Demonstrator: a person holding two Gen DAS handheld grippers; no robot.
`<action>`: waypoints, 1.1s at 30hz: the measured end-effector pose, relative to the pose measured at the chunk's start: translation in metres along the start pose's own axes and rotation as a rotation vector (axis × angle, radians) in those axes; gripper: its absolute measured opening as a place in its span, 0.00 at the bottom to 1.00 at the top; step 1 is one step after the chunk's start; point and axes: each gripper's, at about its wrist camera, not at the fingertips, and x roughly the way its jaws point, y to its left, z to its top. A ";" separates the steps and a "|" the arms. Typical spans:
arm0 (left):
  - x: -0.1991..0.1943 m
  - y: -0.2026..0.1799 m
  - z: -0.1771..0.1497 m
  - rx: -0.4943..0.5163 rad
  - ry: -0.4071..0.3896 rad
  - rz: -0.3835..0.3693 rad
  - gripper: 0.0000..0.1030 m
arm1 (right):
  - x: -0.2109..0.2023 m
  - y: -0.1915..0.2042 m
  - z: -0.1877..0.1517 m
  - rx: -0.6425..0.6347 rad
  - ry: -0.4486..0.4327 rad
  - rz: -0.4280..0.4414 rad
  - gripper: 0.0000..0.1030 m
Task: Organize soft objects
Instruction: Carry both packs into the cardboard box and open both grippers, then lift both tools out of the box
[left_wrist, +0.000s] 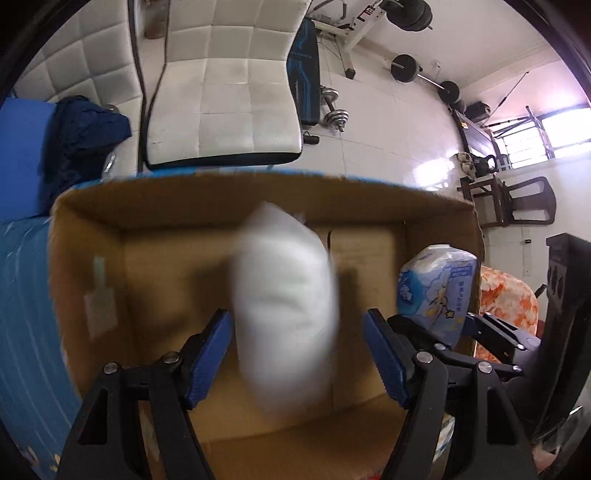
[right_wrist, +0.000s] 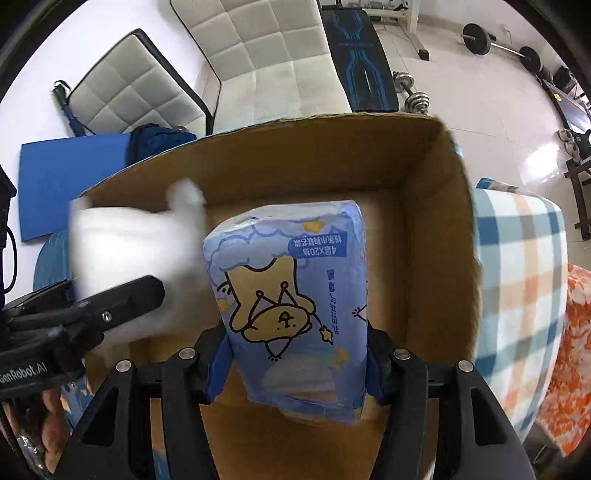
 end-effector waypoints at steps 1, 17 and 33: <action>0.003 0.001 0.004 0.002 0.003 0.015 0.69 | 0.004 0.000 0.004 -0.002 0.000 -0.003 0.59; 0.033 0.025 -0.013 -0.034 0.083 0.151 0.71 | 0.064 0.015 0.031 -0.004 0.068 -0.041 0.63; -0.047 0.014 -0.069 -0.047 -0.121 0.335 0.71 | 0.029 0.028 0.012 -0.042 0.005 -0.102 0.77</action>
